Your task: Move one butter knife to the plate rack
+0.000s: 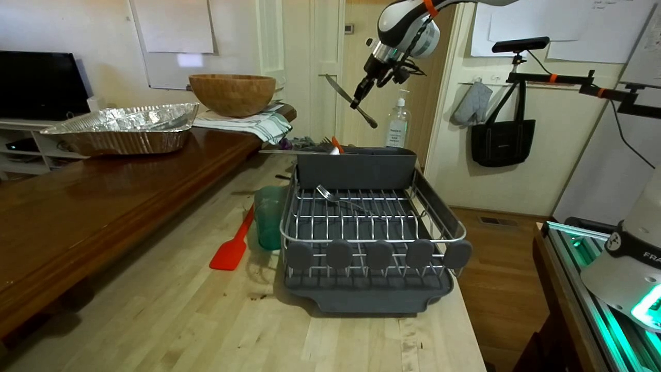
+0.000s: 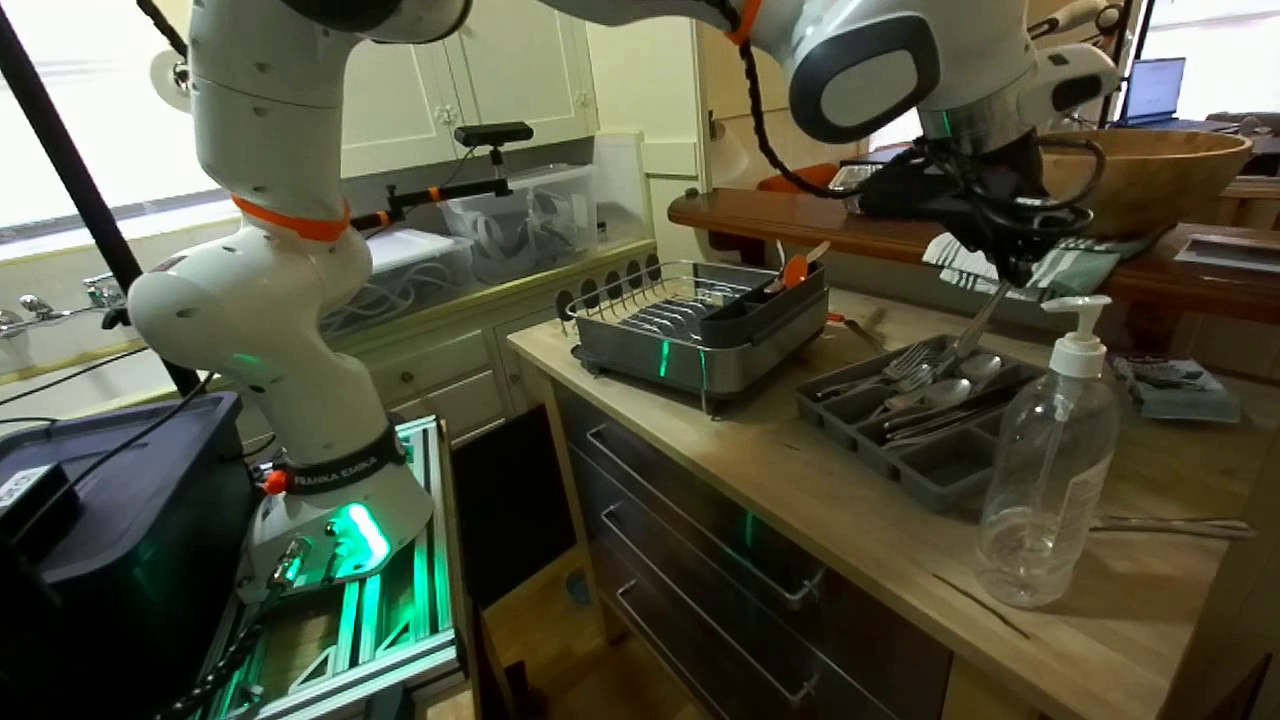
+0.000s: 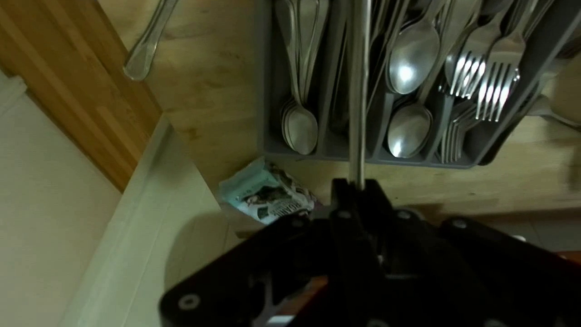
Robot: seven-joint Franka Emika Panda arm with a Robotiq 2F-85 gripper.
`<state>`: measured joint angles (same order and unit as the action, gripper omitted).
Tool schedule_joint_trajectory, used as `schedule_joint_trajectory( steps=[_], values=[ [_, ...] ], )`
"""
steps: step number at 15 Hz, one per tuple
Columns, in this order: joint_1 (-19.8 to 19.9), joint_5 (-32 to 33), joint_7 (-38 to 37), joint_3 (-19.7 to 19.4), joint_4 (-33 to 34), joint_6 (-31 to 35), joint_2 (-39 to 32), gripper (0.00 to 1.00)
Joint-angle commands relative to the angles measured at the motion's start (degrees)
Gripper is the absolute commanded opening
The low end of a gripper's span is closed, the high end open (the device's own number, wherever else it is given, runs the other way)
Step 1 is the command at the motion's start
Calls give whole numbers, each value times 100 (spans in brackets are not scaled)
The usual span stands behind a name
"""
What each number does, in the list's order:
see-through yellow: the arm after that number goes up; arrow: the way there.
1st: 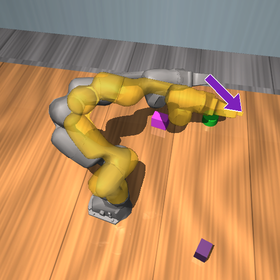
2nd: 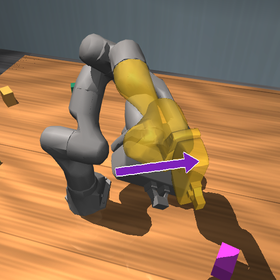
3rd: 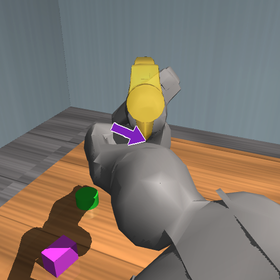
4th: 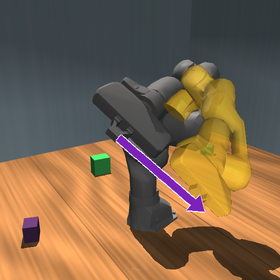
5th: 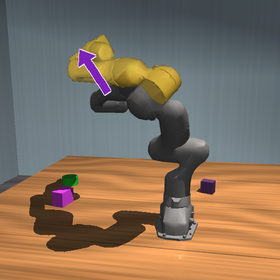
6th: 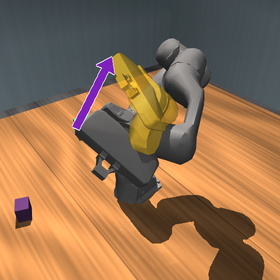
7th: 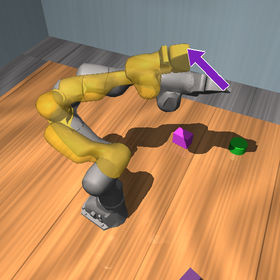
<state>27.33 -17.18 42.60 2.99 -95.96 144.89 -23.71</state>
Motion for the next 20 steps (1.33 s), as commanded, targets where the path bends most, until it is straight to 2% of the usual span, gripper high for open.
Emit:
schedule_joint_trajectory(
  steps=[1, 3, 4, 7, 10, 11, 13, 15, 16, 18, 20],
  values=[
    [19, -726, 922, 158, -1378, 485, 1207, 3],
    [-188, -1048, 1050, 33, -1917, 600, 1775, 3],
    [-329, -786, 822, -191, -1048, 303, 1051, 11],
    [-519, -933, 888, -304, -1623, 366, 1634, 11],
    [-537, -937, 898, -332, -1753, 403, 1714, 11],
    [-536, -938, 906, -334, -1769, 411, 1713, 3],
    [-758, -957, 965, -366, -2080, 983, 1963, 3],
    [-934, -1312, 1204, -342, -2330, 1564, 2116, 3],
    [-770, -1535, 1381, -51, -2454, 1841, 2188, 3],
    [-840, -2221, 1910, 145, -2661, 2178, 2354, 3],
    [-904, -3178, 2700, 364, -2805, 2325, 2511, 3]
  ],
)
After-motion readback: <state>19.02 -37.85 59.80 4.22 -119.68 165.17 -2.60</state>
